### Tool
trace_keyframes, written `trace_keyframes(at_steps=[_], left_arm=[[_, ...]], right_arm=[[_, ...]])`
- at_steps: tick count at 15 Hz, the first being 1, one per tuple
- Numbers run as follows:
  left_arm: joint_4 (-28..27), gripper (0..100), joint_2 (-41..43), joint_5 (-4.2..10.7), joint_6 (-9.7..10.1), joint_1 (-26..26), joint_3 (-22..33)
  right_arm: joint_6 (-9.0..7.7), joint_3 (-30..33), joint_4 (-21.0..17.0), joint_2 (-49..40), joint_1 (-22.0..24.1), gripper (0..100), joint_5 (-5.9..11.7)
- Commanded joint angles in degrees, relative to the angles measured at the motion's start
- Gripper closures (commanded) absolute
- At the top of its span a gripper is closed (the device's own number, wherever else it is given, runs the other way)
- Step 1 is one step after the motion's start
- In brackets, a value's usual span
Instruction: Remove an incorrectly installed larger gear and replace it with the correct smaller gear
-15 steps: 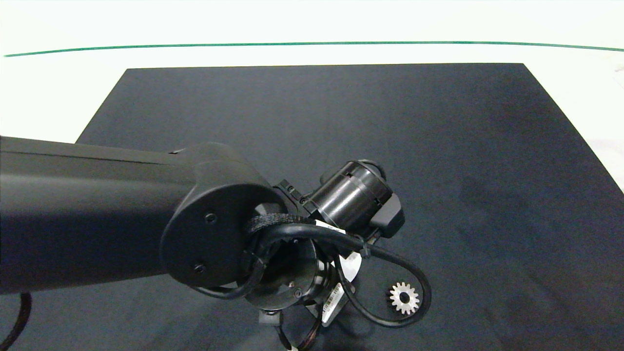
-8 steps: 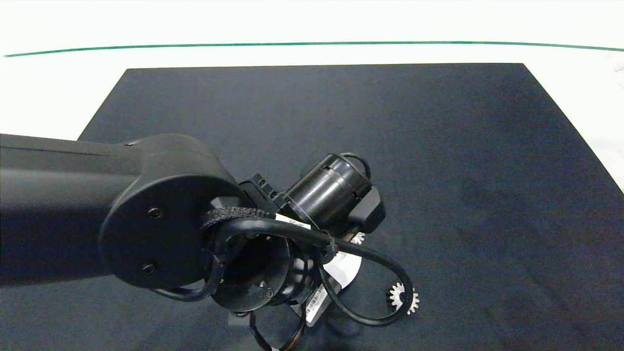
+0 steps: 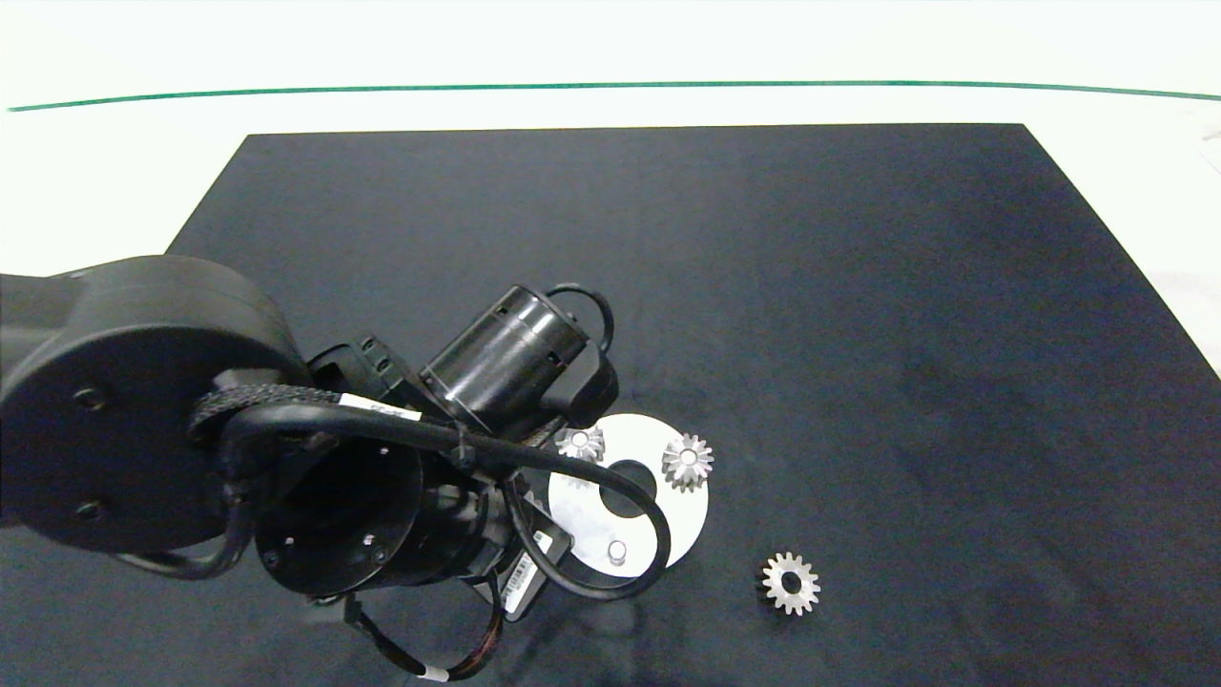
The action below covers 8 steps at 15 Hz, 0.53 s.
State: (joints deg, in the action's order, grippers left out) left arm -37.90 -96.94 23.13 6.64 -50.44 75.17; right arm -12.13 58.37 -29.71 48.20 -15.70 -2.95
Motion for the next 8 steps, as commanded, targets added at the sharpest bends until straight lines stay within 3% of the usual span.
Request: trace_keyframes(at_steps=[1,6,8], left_arm=[[6.52,66,4.21,0.08,-0.05,2.46,-8.55],[15.4,66,5.88,0.08,-0.23,5.53,-17.69],[16.46,66,6.5,0.08,-0.32,6.59,-19.27]], right_arm=[[-0.09,-0.1,-0.17,0.05,-0.03,0,-0.04],[-0.09,-0.36,-0.09,0.14,-0.03,0,-0.04],[-0.97,-1.42,1.14,0.23,-0.03,0,0.05]])
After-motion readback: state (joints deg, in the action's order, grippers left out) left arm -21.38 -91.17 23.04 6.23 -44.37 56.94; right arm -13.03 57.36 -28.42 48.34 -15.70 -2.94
